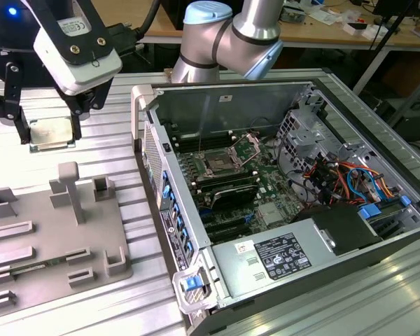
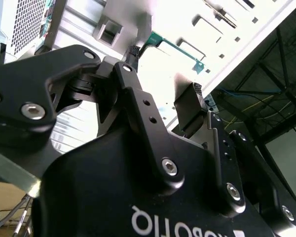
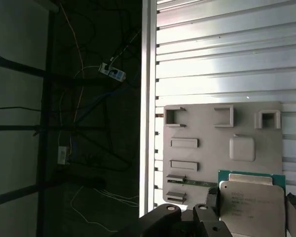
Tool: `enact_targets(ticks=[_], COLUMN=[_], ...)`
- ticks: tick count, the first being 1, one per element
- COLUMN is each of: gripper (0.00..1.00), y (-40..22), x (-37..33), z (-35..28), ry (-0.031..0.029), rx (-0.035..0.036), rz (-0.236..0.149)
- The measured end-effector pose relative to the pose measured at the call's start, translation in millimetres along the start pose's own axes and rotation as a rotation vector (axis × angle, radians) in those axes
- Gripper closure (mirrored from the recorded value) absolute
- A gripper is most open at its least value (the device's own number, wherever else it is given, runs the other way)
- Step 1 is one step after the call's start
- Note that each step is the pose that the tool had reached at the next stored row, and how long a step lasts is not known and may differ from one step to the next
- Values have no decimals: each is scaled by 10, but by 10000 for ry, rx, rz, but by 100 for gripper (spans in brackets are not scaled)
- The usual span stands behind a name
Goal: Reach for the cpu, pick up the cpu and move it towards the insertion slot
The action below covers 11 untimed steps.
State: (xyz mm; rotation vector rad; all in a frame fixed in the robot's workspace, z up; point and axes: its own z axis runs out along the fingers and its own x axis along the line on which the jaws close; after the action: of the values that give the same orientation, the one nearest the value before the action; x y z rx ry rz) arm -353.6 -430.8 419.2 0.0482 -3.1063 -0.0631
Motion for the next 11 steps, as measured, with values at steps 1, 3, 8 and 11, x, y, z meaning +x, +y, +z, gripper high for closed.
enact_targets(ticks=[1, 3, 8, 11], gripper=[45, 45, 45, 45], y=[0, -1, -3, -5], x=[-12, -34, -92, -149], z=[0, -1, -3, -5], ry=[0, 0, 0, 1], rx=[0, 0, 0, 0], rz=[0, 0, -1, -1])
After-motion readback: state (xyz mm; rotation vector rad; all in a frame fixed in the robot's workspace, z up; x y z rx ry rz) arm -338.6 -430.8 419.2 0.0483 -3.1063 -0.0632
